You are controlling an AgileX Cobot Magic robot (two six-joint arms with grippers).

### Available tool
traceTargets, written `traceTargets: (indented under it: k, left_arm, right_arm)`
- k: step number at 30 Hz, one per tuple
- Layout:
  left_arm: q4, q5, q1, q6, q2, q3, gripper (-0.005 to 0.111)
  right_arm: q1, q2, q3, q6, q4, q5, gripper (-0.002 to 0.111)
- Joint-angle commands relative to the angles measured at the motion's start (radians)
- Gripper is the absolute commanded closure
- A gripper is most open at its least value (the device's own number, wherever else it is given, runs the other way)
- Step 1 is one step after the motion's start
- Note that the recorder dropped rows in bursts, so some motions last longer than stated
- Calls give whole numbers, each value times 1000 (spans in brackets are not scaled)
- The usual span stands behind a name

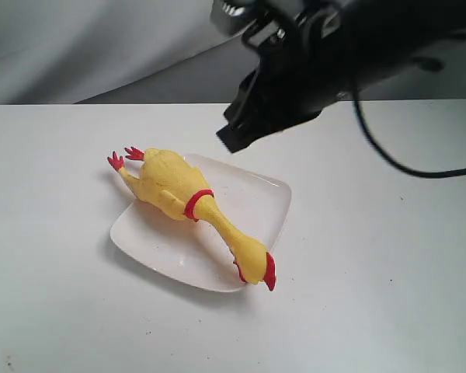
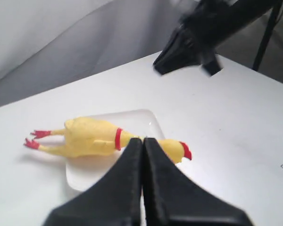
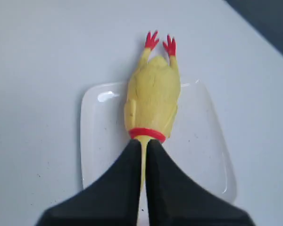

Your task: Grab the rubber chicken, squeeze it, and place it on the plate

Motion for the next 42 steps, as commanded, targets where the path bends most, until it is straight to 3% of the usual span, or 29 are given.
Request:
traceTargets:
  k: [1, 13, 19, 28, 42]
  left_arm:
    - [72, 36, -5, -101, -10, 0, 107]
    - [67, 53, -5, -233, -337, 0, 107]
    - [67, 59, -5, -252, -449, -3, 107]
    - [58, 127, -5, -252, -449, -6, 107]
    - [58, 129, -5, -252, -449, -6, 107]
  right_arm:
    - [0, -197, 42, -3, -9, 21, 108]
    - [172, -786, 475, -11, -57, -382, 108]
    - [184, -1010, 643, -29, -60, -523, 108]
    - [184, -1225, 699, -25, 3, -469, 108]
    - [184, -1284, 699, -25, 3, -469, 108]
